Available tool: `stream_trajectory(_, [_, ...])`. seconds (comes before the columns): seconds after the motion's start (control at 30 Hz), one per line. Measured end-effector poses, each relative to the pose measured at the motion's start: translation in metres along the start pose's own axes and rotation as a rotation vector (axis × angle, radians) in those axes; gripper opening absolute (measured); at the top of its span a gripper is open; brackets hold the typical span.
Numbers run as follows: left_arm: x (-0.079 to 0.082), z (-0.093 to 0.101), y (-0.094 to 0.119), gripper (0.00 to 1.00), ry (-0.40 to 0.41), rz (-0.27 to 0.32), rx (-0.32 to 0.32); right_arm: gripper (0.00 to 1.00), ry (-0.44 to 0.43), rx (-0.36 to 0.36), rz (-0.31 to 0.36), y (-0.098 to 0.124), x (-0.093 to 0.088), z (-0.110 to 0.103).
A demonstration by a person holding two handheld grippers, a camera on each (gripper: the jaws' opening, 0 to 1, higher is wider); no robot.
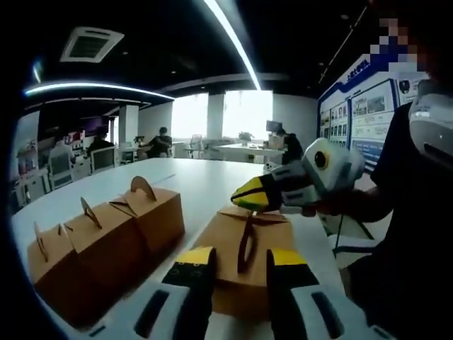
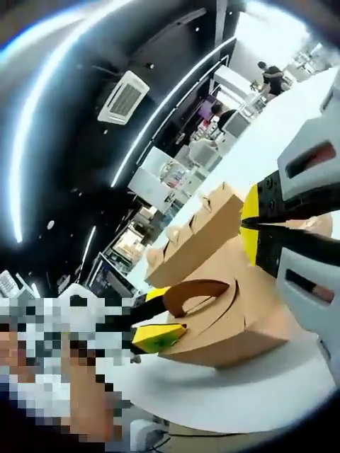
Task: Pick up one paper box from the group, open the paper box, and remove the item inside
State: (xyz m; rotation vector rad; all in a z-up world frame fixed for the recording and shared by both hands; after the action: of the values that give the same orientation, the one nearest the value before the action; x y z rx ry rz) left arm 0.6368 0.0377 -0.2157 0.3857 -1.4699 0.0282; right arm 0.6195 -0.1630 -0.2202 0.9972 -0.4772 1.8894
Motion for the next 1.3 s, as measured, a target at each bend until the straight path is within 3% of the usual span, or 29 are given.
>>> stream_trajectory(0.57, [-0.001,-0.001,0.0,0.31,0.005,0.02,0.003,0.03,-0.122,0.109,-0.041,-0.004,-0.016,-0.034])
stream_trajectory(0.87, [-0.002,-0.001,0.0,0.31,0.005,0.024,0.007,0.03,-0.171,0.114,-0.045,-0.004,-0.019,-0.036])
stream_trajectory(1.07, [-0.002,-0.001,0.001,0.31,0.007,0.028,0.007,0.03,-0.184,0.151,-0.042,-0.003,-0.021,-0.032])
stream_trajectory(1.13, [-0.002,-0.001,0.0,0.31,0.008,0.03,0.006,0.03,-0.232,0.136,-0.024,-0.002,-0.018,-0.026])
stream_trajectory(1.3, [-0.002,-0.001,0.0,0.31,0.008,0.029,0.006,0.04,-0.245,0.084,0.005,0.002,-0.014,-0.004])
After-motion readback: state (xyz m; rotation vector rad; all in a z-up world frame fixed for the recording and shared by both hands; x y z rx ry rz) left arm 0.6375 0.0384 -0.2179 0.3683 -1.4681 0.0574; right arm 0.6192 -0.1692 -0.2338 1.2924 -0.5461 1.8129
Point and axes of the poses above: the point that each gripper's makers call its tool centre point, and the gripper's own axes: y roughly backward along the fingers, z roughly to its right, x roughly out of its top, the point moved 8 cm from there along y, roughly backward along the fingers, and after that the axes turned 5 degrees about z, right-handed, at the moved point
